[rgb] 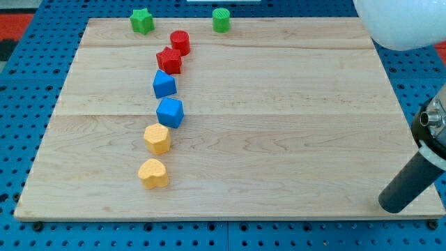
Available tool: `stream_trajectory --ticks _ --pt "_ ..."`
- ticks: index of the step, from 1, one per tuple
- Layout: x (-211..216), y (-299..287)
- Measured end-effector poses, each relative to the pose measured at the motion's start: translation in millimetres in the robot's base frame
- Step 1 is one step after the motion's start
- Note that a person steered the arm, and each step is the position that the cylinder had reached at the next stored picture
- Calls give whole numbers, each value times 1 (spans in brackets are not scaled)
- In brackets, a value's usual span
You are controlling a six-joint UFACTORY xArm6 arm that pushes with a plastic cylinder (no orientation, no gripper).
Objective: Move your arm closer to the green star
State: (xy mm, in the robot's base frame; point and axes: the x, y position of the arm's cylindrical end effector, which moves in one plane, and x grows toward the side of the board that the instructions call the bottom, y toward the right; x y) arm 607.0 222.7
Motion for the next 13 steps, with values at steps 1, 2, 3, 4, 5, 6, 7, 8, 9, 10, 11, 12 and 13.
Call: stream_trajectory --ticks 1,2,3,4,5,6,7,8,9,10,11,12,13 --pt "0 0" --pt "0 2" --pt "-17 -38" --pt "-38 -61" --pt "-41 -62" --pt "-41 -57" --pt "-38 -51" --pt "-65 -51" --pt "-99 -75" --pt "-135 -103" --pt "-169 -104" --pt "-269 -106" --pt "-322 -154"
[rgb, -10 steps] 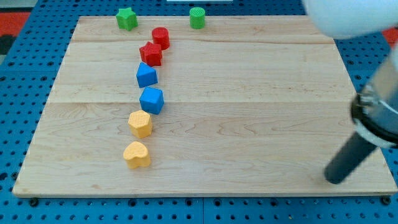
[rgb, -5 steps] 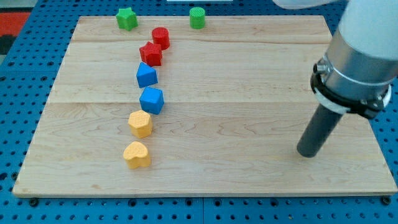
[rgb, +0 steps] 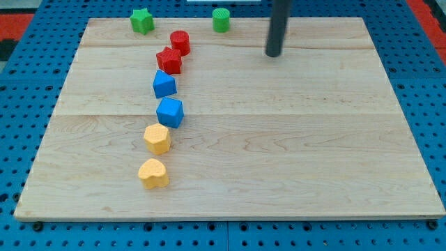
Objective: Move your arm closer to the green star
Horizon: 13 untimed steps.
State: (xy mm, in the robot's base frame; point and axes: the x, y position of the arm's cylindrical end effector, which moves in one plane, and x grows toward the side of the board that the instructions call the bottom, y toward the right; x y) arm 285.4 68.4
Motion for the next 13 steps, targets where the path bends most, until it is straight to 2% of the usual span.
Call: stream_trajectory --ticks 1,2,3,4,5,6,7,8,10,11,12,13 --pt "0 -13" --pt "42 -1" --pt "156 18" --pt "280 6" --pt "334 -71" --pt "330 -219" --pt "284 -345" --pt "171 -371" --pt "29 -374" --pt "-26 -351" --pt "-65 -301" --pt "-86 -305"
